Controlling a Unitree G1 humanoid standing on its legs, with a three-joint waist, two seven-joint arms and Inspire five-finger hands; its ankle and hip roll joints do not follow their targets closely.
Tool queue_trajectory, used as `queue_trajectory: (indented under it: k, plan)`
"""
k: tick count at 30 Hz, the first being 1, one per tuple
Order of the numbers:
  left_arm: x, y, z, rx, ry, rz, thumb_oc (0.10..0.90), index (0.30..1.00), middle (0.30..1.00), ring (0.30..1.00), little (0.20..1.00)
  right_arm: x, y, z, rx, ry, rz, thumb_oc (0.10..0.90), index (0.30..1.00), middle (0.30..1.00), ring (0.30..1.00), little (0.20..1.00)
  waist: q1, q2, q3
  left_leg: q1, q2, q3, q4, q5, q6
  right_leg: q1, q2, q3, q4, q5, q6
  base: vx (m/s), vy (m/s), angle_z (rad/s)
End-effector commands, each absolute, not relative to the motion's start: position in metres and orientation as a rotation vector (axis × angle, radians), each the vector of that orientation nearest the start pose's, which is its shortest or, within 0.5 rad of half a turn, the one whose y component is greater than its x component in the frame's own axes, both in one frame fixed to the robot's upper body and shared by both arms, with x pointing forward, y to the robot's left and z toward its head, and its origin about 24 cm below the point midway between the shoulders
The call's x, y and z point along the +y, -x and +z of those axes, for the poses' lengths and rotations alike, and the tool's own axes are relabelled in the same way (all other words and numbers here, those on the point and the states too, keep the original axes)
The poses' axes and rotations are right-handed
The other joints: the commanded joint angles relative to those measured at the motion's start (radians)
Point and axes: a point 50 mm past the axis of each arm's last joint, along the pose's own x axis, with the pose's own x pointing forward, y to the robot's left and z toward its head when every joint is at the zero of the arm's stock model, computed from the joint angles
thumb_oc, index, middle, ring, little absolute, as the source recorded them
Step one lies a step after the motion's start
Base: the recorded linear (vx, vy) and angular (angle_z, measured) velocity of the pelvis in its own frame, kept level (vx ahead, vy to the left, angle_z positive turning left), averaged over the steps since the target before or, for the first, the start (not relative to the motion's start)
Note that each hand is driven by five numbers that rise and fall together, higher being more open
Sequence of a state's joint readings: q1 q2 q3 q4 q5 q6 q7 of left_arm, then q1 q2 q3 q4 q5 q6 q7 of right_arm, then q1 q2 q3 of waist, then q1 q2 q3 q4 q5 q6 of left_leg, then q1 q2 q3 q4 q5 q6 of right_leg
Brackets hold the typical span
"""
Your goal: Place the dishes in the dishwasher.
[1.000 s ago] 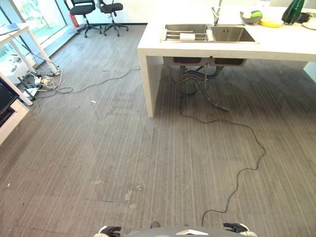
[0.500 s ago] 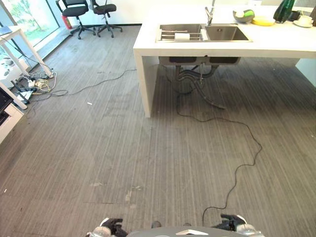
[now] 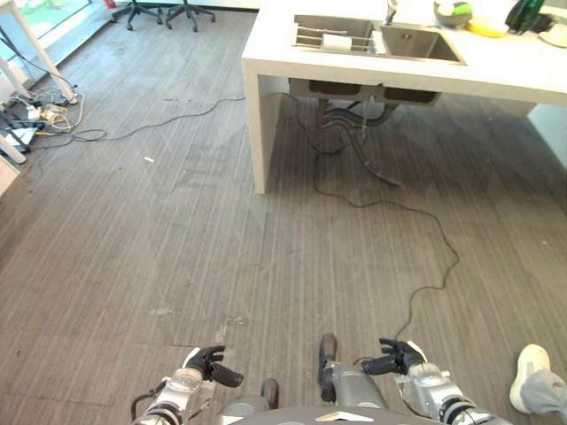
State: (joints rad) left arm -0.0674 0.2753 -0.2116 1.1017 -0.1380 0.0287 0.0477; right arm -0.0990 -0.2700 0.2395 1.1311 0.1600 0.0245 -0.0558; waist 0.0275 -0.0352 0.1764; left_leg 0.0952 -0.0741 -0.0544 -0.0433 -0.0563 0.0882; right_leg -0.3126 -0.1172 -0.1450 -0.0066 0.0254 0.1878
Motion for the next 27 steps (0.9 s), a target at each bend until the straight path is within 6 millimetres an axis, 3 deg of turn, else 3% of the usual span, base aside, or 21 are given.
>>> queue_trajectory:
  k: [1, 4, 5, 6, 8, 9, 10, 11, 12, 13, 14, 15, 16, 19, 20, 21, 22, 23, 24, 26, 27]
  plan:
    - [0.24, -0.183, -0.117, 0.842, -0.266, 0.121, 0.8, 0.9, 0.9, 0.9, 0.9, -0.241, -0.152, -0.138, 1.029, 0.324, -0.096, 0.8, 0.9, 0.9, 0.9, 0.9, -0.008, 0.013, -0.02, 0.151, 0.039, -0.112, -0.02, -0.143, -0.053, 0.002, 0.024, -0.033, 0.03, 0.123, 0.008, 0.12, -0.039, 0.19]
    - [0.245, -0.212, -0.083, 0.625, -0.229, 0.157, 0.8, 0.9, 0.9, 0.9, 0.9, -0.245, -0.14, -0.14, 1.043, 0.283, -0.137, 0.8, 0.9, 0.9, 0.9, 0.9, -0.01, 0.01, -0.043, 0.188, 0.074, -0.141, -0.007, -0.19, -0.074, 0.003, 0.011, -0.065, 0.042, 0.146, -0.002, 0.4, -0.155, 0.2]
    - [0.245, -0.211, -0.083, 0.626, -0.229, 0.158, 0.8, 0.9, 0.9, 0.9, 0.9, -0.245, -0.14, -0.141, 1.043, 0.283, -0.136, 0.8, 0.9, 0.9, 0.9, 0.9, -0.01, 0.011, -0.044, 0.187, 0.075, -0.141, -0.006, -0.192, -0.074, 0.002, 0.012, -0.065, 0.043, 0.145, -0.002, 0.39, -0.216, 0.39]
    - [0.246, -0.228, -0.058, 0.486, -0.212, 0.166, 0.8, 0.9, 0.9, 0.9, 0.9, -0.249, -0.128, -0.144, 1.075, 0.254, -0.167, 0.8, 0.9, 0.9, 0.9, 0.9, -0.011, 0.03, -0.061, 0.187, 0.137, -0.146, 0.054, -0.168, -0.097, -0.004, 0.046, -0.055, 0.087, 0.12, -0.023, 0.37, -0.225, 0.58]
    - [0.249, -0.239, -0.037, 0.383, -0.168, 0.181, 0.8, 0.9, 0.9, 0.9, 0.9, -0.249, -0.119, -0.148, 1.115, 0.247, -0.174, 0.8, 0.9, 0.9, 0.9, 0.9, -0.002, 0.044, -0.071, 0.138, 0.17, -0.141, 0.173, -0.093, -0.119, 0.016, 0.073, -0.064, 0.11, 0.082, -0.05, 0.36, -0.232, 0.38]
    - [0.249, -0.239, -0.037, 0.383, -0.168, 0.181, 0.8, 0.9, 0.9, 0.9, 0.9, -0.249, -0.119, -0.148, 1.115, 0.247, -0.174, 0.8, 0.9, 0.9, 0.9, 0.9, -0.002, 0.044, -0.071, 0.138, 0.17, -0.141, 0.173, -0.093, -0.119, 0.016, 0.073, -0.064, 0.11, 0.082, -0.05, 0.24, -0.17, 0.1]
    - [0.251, -0.244, -0.028, 0.344, -0.151, 0.189, 0.8, 0.9, 0.9, 0.9, 0.9, -0.249, -0.114, -0.15, 1.136, 0.253, -0.172, 0.8, 0.9, 0.9, 0.9, 0.9, 0.002, 0.044, -0.07, 0.096, 0.167, -0.137, 0.268, -0.054, -0.124, 0.041, 0.083, -0.068, 0.113, 0.064, -0.062, 0.28, -0.28, -0.08]
    - [0.255, -0.259, 0.0, 0.231, -0.144, 0.19, 0.8, 0.9, 0.9, 0.9, 0.9, -0.252, -0.109, -0.152, 1.169, 0.267, -0.177, 0.8, 0.9, 0.9, 0.9, 0.9, 0.022, 0.024, -0.039, -0.065, 0.144, -0.142, 0.562, 0.053, -0.112, 0.099, 0.102, -0.06, 0.113, 0.03, -0.102, 0.28, -0.28, -0.08]
    - [0.255, -0.259, 0.0, 0.231, -0.144, 0.19, 0.8, 0.9, 0.9, 0.9, 0.9, -0.252, -0.109, -0.152, 1.169, 0.267, -0.177, 0.8, 0.9, 0.9, 0.9, 0.9, 0.022, 0.024, -0.039, -0.065, 0.144, -0.142, 0.562, 0.053, -0.112, 0.099, 0.102, -0.06, 0.113, 0.03, -0.102, 0.24, -0.288, -0.15]
    - [0.257, -0.266, 0.016, 0.166, -0.15, 0.195, 0.8, 0.9, 0.9, 0.9, 0.9, -0.255, -0.11, -0.151, 1.173, 0.277, -0.183, 0.8, 0.9, 0.9, 0.9, 0.9, 0.033, 0.018, -0.019, -0.135, 0.136, -0.143, 0.683, 0.093, -0.1, 0.119, 0.111, -0.059, 0.114, 0.012, -0.122, 0.07, -0.092, -0.03]
    - [0.257, -0.266, 0.016, 0.166, -0.15, 0.195, 0.8, 0.9, 0.9, 0.9, 0.9, -0.255, -0.11, -0.151, 1.173, 0.277, -0.183, 0.8, 0.9, 0.9, 0.9, 0.9, 0.033, 0.018, -0.019, -0.135, 0.136, -0.143, 0.683, 0.093, -0.1, 0.119, 0.111, -0.059, 0.114, 0.012, -0.122, 0.19, -0.252, -0.08]
    - [0.26, -0.277, 0.05, 0.029, -0.16, 0.198, 0.8, 0.9, 0.9, 0.9, 0.9, -0.264, -0.115, -0.148, 1.172, 0.294, -0.22, 0.8, 0.9, 0.9, 0.9, 0.9, 0.068, 0.0, 0.023, -0.279, 0.105, -0.111, 0.802, 0.074, -0.064, 0.149, 0.115, -0.045, 0.127, -0.028, -0.151, 0.38, -0.169, -0.38]
    - [0.254, -0.283, 0.078, -0.1, -0.132, 0.181, 0.8, 0.9, 0.9, 0.9, 0.9, -0.267, -0.111, -0.148, 1.19, 0.29, -0.236, 0.8, 0.9, 0.9, 0.9, 0.9, 0.102, 0.003, 0.044, -0.363, 0.014, -0.12, 0.755, 0.002, -0.052, 0.201, 0.127, -0.014, 0.13, -0.057, -0.149, 0.55, -0.132, -0.28]
    - [0.256, -0.281, 0.102, -0.209, -0.15, 0.175, 0.8, 0.9, 0.9, 0.9, 0.9, -0.272, -0.106, -0.148, 1.202, 0.294, -0.23, 0.8, 0.9, 0.9, 0.9, 0.9, 0.124, -0.005, 0.037, -0.364, -0.042, -0.123, 0.569, -0.034, -0.055, 0.241, 0.128, 0.016, 0.109, -0.067, -0.129, 0.4, 0.054, -0.25]
    - [0.257, -0.278, 0.126, -0.316, -0.179, 0.156, 0.8, 0.9, 0.9, 0.9, 0.9, -0.275, -0.103, -0.148, 1.206, 0.299, -0.221, 0.8, 0.9, 0.9, 0.9, 0.9, 0.148, 0.006, 0.019, -0.396, -0.061, -0.093, 0.36, 0.008, -0.07, 0.292, 0.148, 0.011, 0.075, -0.079, -0.127, 0.63, 0.086, -0.87]
    - [0.259, -0.275, 0.135, -0.356, -0.193, 0.165, 0.8, 0.9, 0.9, 0.9, 0.9, -0.276, -0.099, -0.148, 1.218, 0.306, -0.214, 0.8, 0.9, 0.9, 0.9, 0.9, 0.169, 0.01, 0.011, -0.397, -0.079, -0.074, 0.239, 0.087, -0.078, 0.333, 0.166, 0.026, 0.04, -0.084, -0.127, 0.47, 0.059, -0.87]
    - [0.259, -0.275, 0.135, -0.356, -0.193, 0.165, 0.8, 0.9, 0.9, 0.9, 0.9, -0.276, -0.099, -0.148, 1.218, 0.306, -0.214, 0.8, 0.9, 0.9, 0.9, 0.9, 0.169, 0.01, 0.011, -0.397, -0.079, -0.074, 0.239, 0.087, -0.078, 0.333, 0.166, 0.026, 0.04, -0.084, -0.127, 0.62, 0.14, -0.52]
    - [0.261, -0.265, 0.159, -0.466, -0.217, 0.155, 0.8, 0.9, 0.9, 0.9, 0.9, -0.266, -0.087, -0.155, 1.26, 0.277, -0.179, 0.8, 0.9, 0.9, 0.9, 0.9, 0.202, -0.001, -0.023, -0.404, -0.072, -0.021, 0.16, 0.122, -0.084, 0.421, 0.17, 0.041, 0.0, -0.12, -0.118, 0.63, 0.194, -0.34]
    - [0.26, -0.259, 0.165, -0.494, -0.242, 0.144, 0.8, 0.9, 0.9, 0.9, 0.9, -0.257, -0.079, -0.159, 1.285, 0.258, -0.156, 0.8, 0.9, 0.9, 0.9, 0.9, 0.204, -0.018, -0.039, -0.372, -0.078, -0.023, 0.156, 0.103, -0.059, 0.438, 0.16, 0.057, 0.009, -0.141, -0.114, 0.63, 0.194, -0.29]
    - [0.258, -0.256, 0.17, -0.516, -0.245, 0.137, 0.8, 0.9, 0.9, 0.9, 0.9, -0.254, -0.075, -0.161, 1.298, 0.252, -0.145, 0.8, 0.9, 0.9, 0.9, 0.9, 0.201, -0.025, -0.051, -0.365, -0.077, -0.026, 0.163, 0.107, -0.056, 0.439, 0.151, 0.061, 0.03, -0.143, -0.113, 0.29, 0.105, -0.59]
    - [0.258, -0.256, 0.172, -0.522, -0.261, 0.13, 0.8, 0.9, 0.9, 0.9, 0.9, -0.249, -0.069, -0.163, 1.316, 0.234, -0.125, 0.8, 0.9, 0.9, 0.9, 0.9, 0.196, -0.042, -0.058, -0.35, -0.075, -0.028, 0.171, 0.091, -0.05, 0.437, 0.146, 0.069, 0.08, -0.143, -0.102, 0.26, 0.093, -0.81]
